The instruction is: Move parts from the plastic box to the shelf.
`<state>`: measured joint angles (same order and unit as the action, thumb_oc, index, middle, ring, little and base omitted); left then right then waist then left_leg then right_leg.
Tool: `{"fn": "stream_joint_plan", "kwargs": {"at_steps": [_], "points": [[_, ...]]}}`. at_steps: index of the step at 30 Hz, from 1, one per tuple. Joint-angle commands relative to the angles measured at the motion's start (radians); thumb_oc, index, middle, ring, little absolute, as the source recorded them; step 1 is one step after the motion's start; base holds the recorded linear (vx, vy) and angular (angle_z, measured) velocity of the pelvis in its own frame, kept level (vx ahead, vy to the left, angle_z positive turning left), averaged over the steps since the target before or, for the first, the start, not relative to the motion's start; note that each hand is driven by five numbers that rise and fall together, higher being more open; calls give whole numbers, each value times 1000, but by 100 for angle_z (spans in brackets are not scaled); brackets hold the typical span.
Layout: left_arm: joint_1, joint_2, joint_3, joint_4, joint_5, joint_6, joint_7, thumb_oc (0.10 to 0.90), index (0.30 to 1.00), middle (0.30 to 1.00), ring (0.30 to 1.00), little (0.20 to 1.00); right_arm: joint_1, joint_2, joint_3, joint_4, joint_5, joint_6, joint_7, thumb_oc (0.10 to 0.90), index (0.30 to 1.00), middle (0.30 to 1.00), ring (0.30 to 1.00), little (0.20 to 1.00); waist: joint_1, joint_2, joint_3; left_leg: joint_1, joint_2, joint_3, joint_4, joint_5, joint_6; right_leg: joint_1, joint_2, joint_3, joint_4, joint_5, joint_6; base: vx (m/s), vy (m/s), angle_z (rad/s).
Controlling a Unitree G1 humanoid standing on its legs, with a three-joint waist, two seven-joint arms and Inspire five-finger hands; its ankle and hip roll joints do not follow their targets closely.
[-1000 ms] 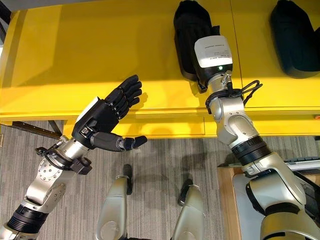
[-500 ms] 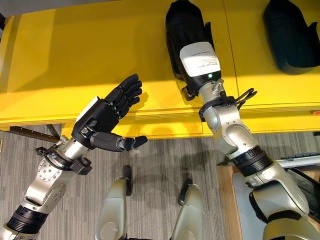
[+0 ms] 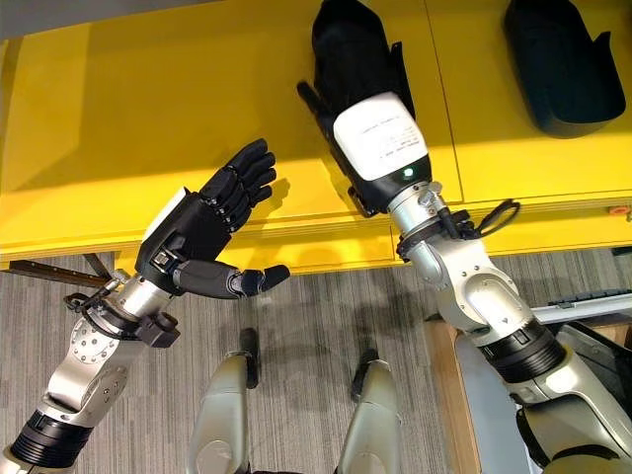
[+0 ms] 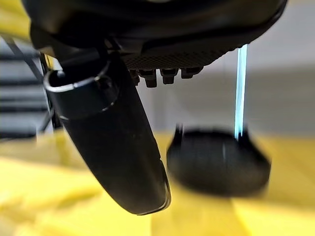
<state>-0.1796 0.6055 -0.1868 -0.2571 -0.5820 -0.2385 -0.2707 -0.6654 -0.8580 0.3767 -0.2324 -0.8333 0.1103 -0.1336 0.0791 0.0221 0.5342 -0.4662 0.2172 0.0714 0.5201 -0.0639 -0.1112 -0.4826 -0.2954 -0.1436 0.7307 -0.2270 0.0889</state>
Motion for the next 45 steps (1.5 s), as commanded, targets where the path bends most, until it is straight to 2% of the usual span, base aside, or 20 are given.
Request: {"fn": "stream_joint_plan", "kwargs": {"at_steps": [1,5,11,14,15,17,18,21,24,26,28,32,34,36,39,41,43,44,45], "points": [[-3,-25,44,-190,-6,-105,19,900,1000,1000,1000,1000,-95,-14,-144,-164,-102,-30,-188,900,1000,1000,1000,1000,-5,7,-70,95,17,49,-42,-29,37,88,16,21,6,-35,-26,22,24,-7],[12,-24,46,-204,-7,-108,28,900,1000,1000,1000,1000,-87,-19,-185,-213,-135,-54,-263,900,1000,1000,1000,1000,-4,12,-81,100,14,49,-40,-38,36,93,12,23,3,-38,-24,9,23,-4],[36,-20,46,-220,-24,-117,18,900,1000,1000,1000,1000,-95,-32,-191,-230,-117,-60,-266,900,1000,1000,1000,1000,2,19,-94,106,13,48,-47,-35,33,100,8,21,-4,-35,-24,2,3,-1],[48,-18,48,-220,-36,-116,5,900,1000,1000,1000,1000,-89,-36,-182,-232,-57,-23,-226,900,1000,1000,1000,1000,0,19,-102,117,17,54,-57,-31,30,109,6,19,-13,-32,-24,14,34,0],[58,-19,50,-220,-39,-114,4,900,1000,1000,1000,1000,-71,-38,-180,-229,-12,32,-218,900,1000,1000,1000,1000,-3,18,-107,128,22,58,-65,-27,27,117,4,17,-22,-28,-24,53,83,-3],[71,-16,56,-218,-50,-114,10,900,1000,1000,1000,1000,-38,-40,-189,-214,61,74,-202,900,1000,1000,1000,1000,-11,16,-110,144,25,65,-76,-26,25,130,2,15,-36,-25,-22,50,90,-5],[91,-17,66,-207,-59,-121,8,900,1000,1000,1000,1000,24,-39,-208,-190,124,115,-216,900,1000,1000,1000,1000,-23,12,-115,163,32,75,-91,-24,22,145,-1,15,-56,-20,-17,51,119,-8],[147,-22,99,-186,-37,-133,16,900,1000,1000,1000,1000,226,-9,-297,-126,202,143,-310,900,1000,1000,1000,1000,-56,3,-132,212,56,104,-147,-2,18,179,-5,17,-124,14,-4,64,144,-7],[225,-30,145,-174,-15,-150,29,900,1000,1000,1000,1000,469,44,-434,-85,304,155,-414,900,1000,1000,1000,1000,-93,-6,-157,271,80,143,-214,23,15,221,-6,18,-206,52,11,70,137,-14],[289,-35,189,-169,0,-164,43,900,1000,1000,1000,1000,624,93,-542,-50,351,122,-469,900,1000,1000,1000,1000,-122,-14,-178,316,95,171,-262,39,8,257,-8,18,-271,80,24,86,149,-24],[360,-48,237,-161,-8,-182,49,900,1000,1000,1000,1000,760,143,-630,-11,396,143,-474,900,1000,1000,1000,1000,-139,-23,-208,366,105,200,-321,59,0,304,-12,13,-353,112,38,106,163,-27],[448,-60,296,-146,-7,-195,72,900,1000,1000,1000,1000,869,186,-686,42,378,112,-461,900,1000,1000,1000,1000,-143,-34,-247,413,114,230,-377,82,-11,358,-17,-5,-445,156,57,63,110,-25],[466,-58,318,-143,8,-180,68,900,1000,1000,1000,1000,878,185,-701,48,365,126,-454,900,1000,1000,1000,1000,-135,-39,-259,418,116,235,-382,86,-15,372,-18,-14,-470,169,64,0,133,-14],[476,-47,334,-142,1,-154,17,900,1000,1000,1000,1000,875,175,-718,63,371,156,-439,900,1000,1000,1000,1000,-125,-45,-263,412,113,234,-370,80,-16,381,-21,-25,-481,176,69,-59,152,-6],[462,7,321,-148,22,-87,-203,900,1000,1000,1000,1000,826,119,-741,138,405,222,-405,900,1000,1000,1000,1000,-100,-54,-241,367,86,234,-302,47,-10,387,-41,-46,-503,205,87,-200,228,4],[452,31,303,-156,15,-69,-262,900,1000,1000,1000,1000,797,97,-733,172,425,239,-418,900,1000,1000,1000,1000,-93,-56,-224,342,70,237,-263,28,-1,387,-59,-46,-518,237,92,-205,198,11],[422,77,270,-167,-28,-54,-335,900,1000,1000,1000,1000,766,82,-728,211,467,256,-434,900,1000,1000,1000,1000,-89,-61,-201,310,45,250,-203,-12,21,397,-100,-49,-564,309,108,-191,195,21],[389,102,239,-169,-46,-34,-375,900,1000,1000,1000,1000,742,79,-719,248,468,250,-441,900,1000,1000,1000,1000,-90,-66,-191,293,34,263,-159,-43,38,411,-126,-48,-616,369,116,-126,173,11],[382,107,231,-169,-48,-28,-388,900,1000,1000,1000,1000,737,80,-718,257,470,252,-441,900,1000,1000,1000,1000,-90,-67,-189,291,33,266,-150,-51,42,414,-133,-48,-630,386,118,-109,154,0]]}}
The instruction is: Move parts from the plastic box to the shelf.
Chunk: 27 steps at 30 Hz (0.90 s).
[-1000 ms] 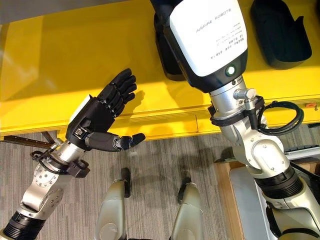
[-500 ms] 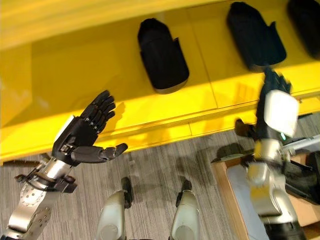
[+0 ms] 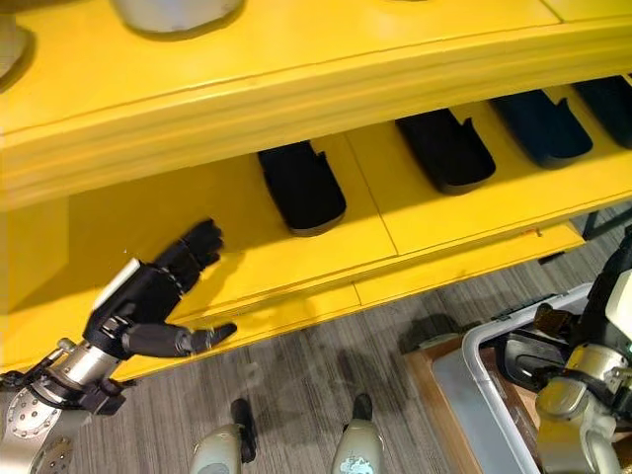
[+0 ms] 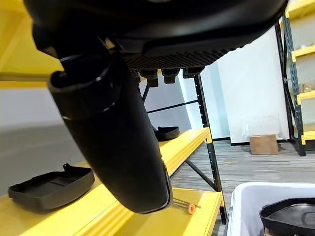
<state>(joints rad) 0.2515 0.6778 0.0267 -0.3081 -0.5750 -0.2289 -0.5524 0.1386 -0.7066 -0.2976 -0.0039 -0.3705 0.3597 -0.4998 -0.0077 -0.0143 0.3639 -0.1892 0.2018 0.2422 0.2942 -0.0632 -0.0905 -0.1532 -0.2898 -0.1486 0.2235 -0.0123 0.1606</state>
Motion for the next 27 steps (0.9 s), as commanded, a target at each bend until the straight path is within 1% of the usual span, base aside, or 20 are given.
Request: {"fn": "stream_joint_plan", "kwargs": {"at_steps": [1,2,3,4,5,7,8,9,10,11,12,13,14,15,16,17,19,20,23,27], "points": [[-66,43,-1,-120,-59,-18,-125,900,1000,1000,1000,1000,-79,-69,-40,44,16,3,-73,900,1000,1000,1000,1000,-3,-35,-16,10,46,106,95,-68,30,90,-158,-55,-152,212,51,-61,182,-4],[-97,57,-41,-122,-74,41,-142,900,1000,1000,1000,1000,-115,-67,-22,85,25,-28,-63,900,1000,1000,1000,1000,12,-35,-13,22,55,131,127,-119,38,120,-185,-118,-217,278,74,-136,237,-15],[-105,59,-60,-126,-80,80,-131,900,1000,1000,1000,1000,-146,-64,-3,102,35,-40,-36,900,1000,1000,1000,1000,27,-35,-10,40,67,166,125,-124,42,122,-202,-189,-225,319,79,-197,262,-34],[-109,53,-74,-130,-63,105,-94,900,1000,1000,1000,1000,-177,-54,23,110,18,-55,-30,900,1000,1000,1000,1000,31,-35,-7,61,69,186,108,-126,47,96,-214,-208,-160,333,73,-199,156,-60],[-110,53,-74,-131,-61,110,-87,900,1000,1000,1000,1000,-184,-55,29,113,18,-57,-30,900,1000,1000,1000,1000,33,-36,-6,64,68,193,102,-125,50,90,-214,-203,-142,324,71,-189,119,-112],[-106,59,-75,-127,-73,132,-43,900,1000,1000,1000,1000,-202,-59,59,114,29,-65,-21,900,1000,1000,1000,1000,29,-33,-15,64,71,212,63,-103,73,78,-172,-182,8,223,39,-159,97,-112],[-102,60,-74,-122,-79,136,-32,900,1000,1000,1000,1000,-198,-58,64,111,31,-72,-22,900,1000,1000,1000,1000,29,-30,-20,63,72,217,47,-92,81,80,-156,-180,56,184,25,-146,92,-42],[-83,54,-65,-116,-80,134,-17,900,1000,1000,1000,1000,-183,-59,68,100,30,-89,-24,900,1000,1000,1000,1000,35,-24,-32,66,79,231,10,-63,87,92,-125,-192,149,90,-10,-138,38,-24],[-62,52,-54,-113,-77,122,-3,900,1000,1000,1000,1000,-176,-64,69,91,31,-94,-17,900,1000,1000,1000,1000,45,-23,-41,65,83,241,-10,-45,86,112,-104,-206,177,33,-29,-132,-36,-35],[-45,51,-45,-112,-74,106,11,900,1000,1000,1000,1000,-174,-69,69,83,32,-96,-6,900,1000,1000,1000,1000,53,-24,-48,63,87,249,-23,-31,82,131,-87,-219,189,-3,-40,-122,-168,-58],[-15,49,-30,-108,-76,73,35,900,1000,1000,1000,1000,-176,-77,73,73,29,-103,9,900,1000,1000,1000,1000,67,-31,-59,55,95,267,-41,-7,71,166,-60,-246,189,-51,-53,-93,-184,-57],[-4,50,-24,-106,-80,59,45,900,1000,1000,1000,1000,-181,-83,78,72,26,-105,15,900,1000,1000,1000,1000,75,-34,-64,51,102,278,-46,6,63,186,-46,-263,165,-77,-60,-72,-332,-72],[16,58,-2,-110,-100,39,58,900,1000,1000,1000,1000,-199,-100,88,70,24,-94,43,900,1000,1000,1000,1000,95,-54,-74,35,121,309,-29,22,47,234,-27,-318,92,-97,-53,4,-342,-74],[23,55,9,-110,-116,27,64,900,1000,1000,1000,1000,-212,-109,102,66,22,-86,61,900,1000,1000,1000,1000,101,-62,-76,26,132,306,-24,45,30,252,-8,-328,57,-102,-56,26,-338,-95],[25,54,13,-110,-122,24,65,900,1000,1000,1000,1000,-219,-112,108,65,20,-81,66,900,1000,1000,1000,1000,101,-62,-76,25,136,304,-24,55,22,257,1,-327,47,-104,-60,45,-311,-92],[17,42,21,-108,-147,-2,95,900,1000,1000,1000,1000,-242,-125,133,54,14,-60,84,900,1000,1000,1000,1000,100,-65,-78,17,149,297,-39,89,0,259,36,-317,25,-123,-63,18,-295,-65],[-19,16,21,-96,-165,-11,108,900,1000,1000,1000,1000,-264,-128,164,53,-4,-40,103,900,1000,1000,1000,1000,88,-65,-83,28,158,296,-78,121,-12,242,61,-313,30,-138,-69,14,-300,-39],[-44,-1,11,-85,-168,-29,127,900,1000,1000,1000,1000,-280,-136,182,61,-11,-43,106,900,1000,1000,1000,1000,79,-62,-81,42,160,301,-104,137,-18,232,68,-311,38,-146,-72,4,-203,-34],[-84,-29,-5,-73,-180,-39,130,900,1000,1000,1000,1000,-294,-144,201,78,-29,-55,110,900,1000,1000,1000,1000,65,-55,-79,69,158,297,-142,152,-27,215,78,-313,46,-147,-80,-8,-169,-20],[-142,-66,-56,-57,-209,-41,115,900,1000,1000,1000,1000,-311,-161,232,75,-68,-71,133,900,1000,1000,1000,1000,22,-38,-79,122,163,293,-177,164,-38,163,89,-291,85,-146,-105,33,-118,-28]]}}
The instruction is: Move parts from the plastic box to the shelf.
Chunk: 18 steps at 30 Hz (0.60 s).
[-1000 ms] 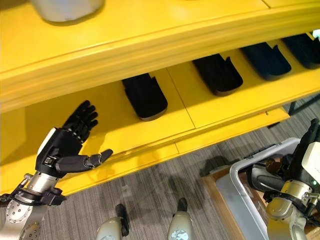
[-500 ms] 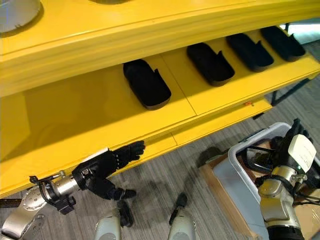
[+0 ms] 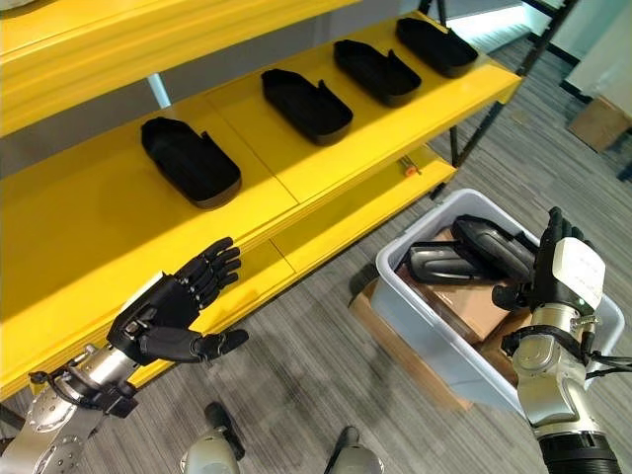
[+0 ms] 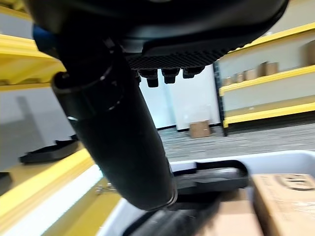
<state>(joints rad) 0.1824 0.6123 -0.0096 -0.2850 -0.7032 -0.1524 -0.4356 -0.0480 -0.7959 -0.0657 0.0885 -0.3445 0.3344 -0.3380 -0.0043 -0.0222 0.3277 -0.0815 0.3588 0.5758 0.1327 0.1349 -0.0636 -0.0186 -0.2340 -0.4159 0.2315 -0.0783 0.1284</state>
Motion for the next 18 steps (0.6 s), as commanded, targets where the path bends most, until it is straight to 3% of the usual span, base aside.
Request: {"fn": "stream_joint_plan", "kwargs": {"at_steps": [1,6,9,11,13,15,18], "points": [[-81,-4,-27,-79,-87,-116,-4,900,1000,1000,1000,1000,-127,-73,3,-18,-98,-53,-25,900,1000,1000,1000,1000,13,-28,-43,20,7,-42,-17,-33,-66,22,34,-22,80,-79,-74,43,-70,-26],[-145,-37,-108,-83,-88,-133,22,900,1000,1000,1000,1000,-208,-76,75,-25,-123,-77,-27,900,1000,1000,1000,1000,-28,-9,-39,84,28,-25,-25,-12,-87,-54,30,-3,148,-81,-84,10,-59,-46],[-179,-49,-138,-77,-78,-154,53,900,1000,1000,1000,1000,-234,-73,100,-12,-130,-93,-18,900,1000,1000,1000,1000,-40,-4,-41,92,27,-50,-33,-14,-90,-77,28,31,171,-89,-84,5,-71,-43],[-210,-66,-164,-61,-89,-141,81,900,1000,1000,1000,1000,-238,-65,121,-7,-150,-131,-1,900,1000,1000,1000,1000,-48,-3,-44,90,19,-113,-30,-22,-88,-101,27,84,195,-91,-79,59,-120,-51],[-250,-91,-200,-40,-56,-171,123,900,1000,1000,1000,1000,-280,-60,177,-23,-179,-175,16,900,1000,1000,1000,1000,-49,-5,-55,96,3,-216,-24,-32,-87,-124,38,149,211,-95,-76,86,-143,-62],[-262,-100,-207,-44,-41,-178,144,900,1000,1000,1000,1000,-307,-63,199,-35,-190,-184,36,900,1000,1000,1000,1000,-48,-1,-58,95,0,-235,-27,-30,-71,-143,46,160,215,-77,-84,43,-136,-77],[-299,-114,-222,-41,-25,-185,155,900,1000,1000,1000,1000,-341,-71,220,-47,-203,-199,58,900,1000,1000,1000,1000,-64,2,-65,108,17,-230,-26,-14,-79,-155,56,171,231,-90,-95,70,-133,-56]]}}
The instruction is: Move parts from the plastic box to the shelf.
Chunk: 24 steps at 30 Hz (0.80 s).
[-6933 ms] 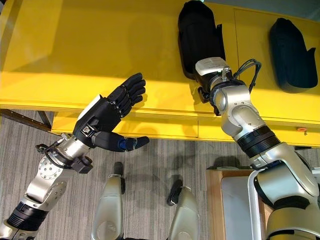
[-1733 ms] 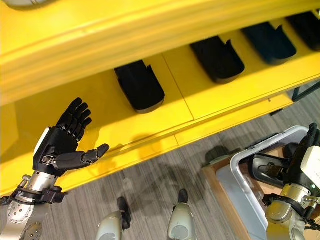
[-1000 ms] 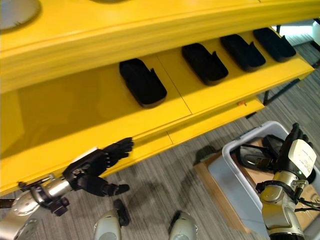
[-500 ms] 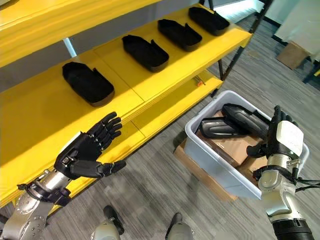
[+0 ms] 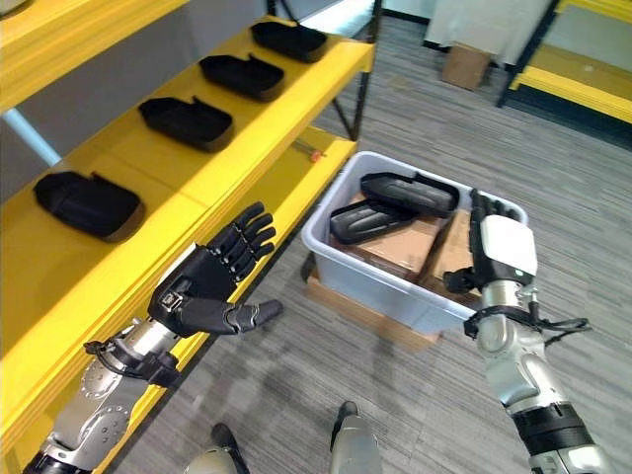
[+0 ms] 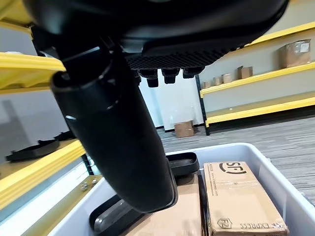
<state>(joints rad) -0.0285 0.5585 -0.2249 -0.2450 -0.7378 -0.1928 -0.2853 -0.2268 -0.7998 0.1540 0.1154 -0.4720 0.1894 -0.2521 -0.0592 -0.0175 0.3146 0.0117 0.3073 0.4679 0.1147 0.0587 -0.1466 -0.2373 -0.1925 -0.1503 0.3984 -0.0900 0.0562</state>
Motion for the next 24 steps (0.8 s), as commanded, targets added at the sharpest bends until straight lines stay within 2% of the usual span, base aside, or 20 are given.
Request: {"fn": "stream_joint_plan", "kwargs": {"at_steps": [1,4,5,7,8,9,10,11,12,13,14,16,17,18,21,22,24], "points": [[-99,-63,-10,-77,19,-147,10,900,1000,1000,1000,1000,-166,-68,4,-77,-80,-62,-24,900,1000,1000,1000,1000,-15,-3,-54,19,73,-117,-10,63,3,58,16,-93,74,-83,-26,71,-153,-21],[-139,-69,-12,-62,35,-161,33,900,1000,1000,1000,1000,-168,-70,17,-119,-101,-100,24,900,1000,1000,1000,1000,-44,-7,-69,39,99,-100,-1,93,-8,39,36,-98,122,-117,-51,123,-204,-15],[-144,-70,-12,-59,40,-164,42,900,1000,1000,1000,1000,-167,-69,22,-127,-105,-107,39,900,1000,1000,1000,1000,-49,-11,-75,49,97,-112,5,93,-23,46,42,-91,131,-142,-51,172,-205,-13],[-158,-74,-12,-49,63,-178,72,900,1000,1000,1000,1000,-164,-69,36,-141,-117,-116,46,900,1000,1000,1000,1000,-54,-22,-76,39,108,-113,63,129,-32,56,54,-101,131,-154,-72,101,-161,-14],[-158,-74,-13,-49,64,-178,73,900,1000,1000,1000,1000,-164,-68,36,-142,-117,-116,46,900,1000,1000,1000,1000,-55,-21,-76,36,110,-116,65,129,-34,56,55,-103,131,-155,-73,70,-247,-17],[-180,-86,-17,-37,66,-180,93,900,1000,1000,1000,1000,-162,-61,44,-148,-122,-121,50,900,1000,1000,1000,1000,-56,-35,-72,3,122,-129,172,167,-41,72,68,-109,113,-155,-97,-15,-195,-16],[-183,-87,-16,-36,68,-179,96,900,1000,1000,1000,1000,-165,-59,47,-148,-121,-121,48,900,1000,1000,1000,1000,-53,-32,-68,-16,118,-134,187,171,-20,68,75,-119,101,-133,-108,56,-247,-9],[-183,-96,-6,-37,85,-175,113,900,1000,1000,1000,1000,-179,-45,68,-145,-126,-123,48,900,1000,1000,1000,1000,-32,-29,-62,-61,40,-208,212,118,14,76,90,-97,76,-120,-105,31,-84,-2],[-182,-97,-5,-39,88,-173,116,900,1000,1000,1000,1000,-181,-43,71,-144,-126,-122,49,900,1000,1000,1000,1000,-29,-29,-60,-66,28,-217,214,109,20,77,90,-94,75,-119,-103,188,-73,-6],[-172,-96,6,-45,116,-167,116,900,1000,1000,1000,1000,-195,-30,87,-140,-118,-111,39,900,1000,1000,1000,1000,-4,-17,-50,-109,-42,-216,145,92,40,108,113,-81,16,-98,-87,136,-15,-20],[-171,-95,8,-48,119,-165,112,900,1000,1000,1000,1000,-197,-29,88,-141,-118,-105,38,900,1000,1000,1000,1000,1,-14,-48,-123,-45,-208,133,104,37,118,118,-82,2,-96,-86,207,1,-29],[-154,-91,15,-68,117,-155,94,900,1000,1000,1000,1000,-190,-19,87,-148,-120,-83,29,900,1000,1000,1000,1000,28,3,-31,-222,-43,-171,66,194,5,184,140,-96,-60,-100,-91,180,45,-28],[-148,-90,17,-72,118,-157,90,900,1000,1000,1000,1000,-182,-16,84,-149,-122,-84,24,900,1000,1000,1000,1000,35,7,-27,-248,-40,-171,50,218,-2,199,143,-97,-70,-101,-94,300,104,-5],[-110,-83,36,-82,109,-167,69,900,1000,1000,1000,1000,-143,-10,72,-161,-129,-100,18,900,1000,1000,1000,1000,60,9,-18,-311,-48,-208,12,259,-14,240,145,-88,-77,-114,-97,350,148,15],[-43,-75,81,-95,85,-178,44,900,1000,1000,1000,1000,-125,-4,81,-182,-119,-119,36,900,1000,1000,1000,1000,94,8,-24,-278,-92,-283,-36,205,8,258,146,-59,-54,-136,-83,309,178,-21],[-21,-76,107,-101,78,-167,22,900,1000,1000,1000,1000,-107,3,81,-205,-115,-118,47,900,1000,1000,1000,1000,102,8,-35,-254,-94,-294,-42,164,28,261,148,-56,-44,-140,-80,185,134,-73],[-21,-73,118,-95,69,-158,-2,900,1000,1000,1000,1000,-84,4,72,-214,-110,-118,47,900,1000,1000,1000,1000,101,0,-46,-221,-99,-267,-46,121,46,269,144,-60,-35,-151,-75,199,120,-85]]}}
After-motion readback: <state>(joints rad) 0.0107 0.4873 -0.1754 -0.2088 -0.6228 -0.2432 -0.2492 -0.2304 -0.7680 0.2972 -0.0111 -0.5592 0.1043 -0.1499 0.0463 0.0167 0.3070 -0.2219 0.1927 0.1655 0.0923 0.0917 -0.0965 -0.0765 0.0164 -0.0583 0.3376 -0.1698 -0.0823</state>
